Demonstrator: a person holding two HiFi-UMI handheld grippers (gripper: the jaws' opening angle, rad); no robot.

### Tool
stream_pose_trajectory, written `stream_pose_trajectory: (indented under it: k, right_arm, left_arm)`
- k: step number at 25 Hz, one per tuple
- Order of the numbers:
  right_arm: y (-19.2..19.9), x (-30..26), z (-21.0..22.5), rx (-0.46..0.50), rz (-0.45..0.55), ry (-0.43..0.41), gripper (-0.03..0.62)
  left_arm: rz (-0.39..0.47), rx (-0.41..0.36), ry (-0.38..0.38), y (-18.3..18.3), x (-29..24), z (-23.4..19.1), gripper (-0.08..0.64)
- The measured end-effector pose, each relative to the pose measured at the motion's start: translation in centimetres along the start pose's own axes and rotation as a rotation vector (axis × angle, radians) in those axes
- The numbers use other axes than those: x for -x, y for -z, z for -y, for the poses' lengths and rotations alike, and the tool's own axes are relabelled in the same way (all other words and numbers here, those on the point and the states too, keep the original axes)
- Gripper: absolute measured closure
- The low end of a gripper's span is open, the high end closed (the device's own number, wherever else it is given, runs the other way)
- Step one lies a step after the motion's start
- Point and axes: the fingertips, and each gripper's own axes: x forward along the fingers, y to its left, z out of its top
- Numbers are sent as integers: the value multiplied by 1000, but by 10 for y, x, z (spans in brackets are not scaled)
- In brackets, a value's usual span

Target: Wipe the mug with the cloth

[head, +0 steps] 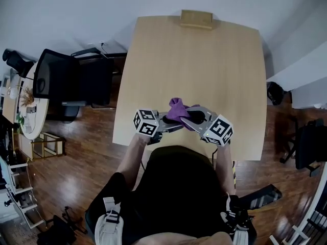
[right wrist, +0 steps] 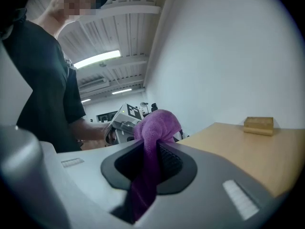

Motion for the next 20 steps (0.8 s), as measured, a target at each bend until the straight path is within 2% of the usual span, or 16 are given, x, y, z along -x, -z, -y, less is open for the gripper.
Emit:
stream_pose_trajectory:
  k: [3, 5, 7, 9, 11, 12, 14, 17, 20]
  right_arm:
    - [-9, -1, -8, -11, 49, -41, 531]
    - [-29, 13, -6, -88, 199, -63, 531]
    - [-47, 45, 16, -222, 390, -7, 531]
    - [-50, 84, 50, -369, 553, 92, 531]
    - [-48, 117, 72, -474, 670, 143, 532]
    - [-49, 126, 75, -498, 706, 142, 532]
    - [-55, 125, 70, -498, 723, 112, 532]
    - [-59, 90, 56, -480, 642, 66, 532]
    - [-46, 65, 56, -523, 578, 59, 532]
  left_arm:
    - [16, 20, -30, 2, -1, -9, 515]
    - [83, 41, -31, -4, 4, -13, 518]
    - [227, 76, -5, -25, 22, -11, 518]
    - [417, 121, 50, -48, 48, -8, 518]
    - [569, 156, 105, -65, 71, -7, 518]
    - [614, 162, 124, -70, 78, -5, 518]
    - [652, 158, 158, -77, 84, -1, 518]
    - [636, 136, 220, -83, 75, 11, 518]
    - [623, 114, 264, -86, 66, 22, 514]
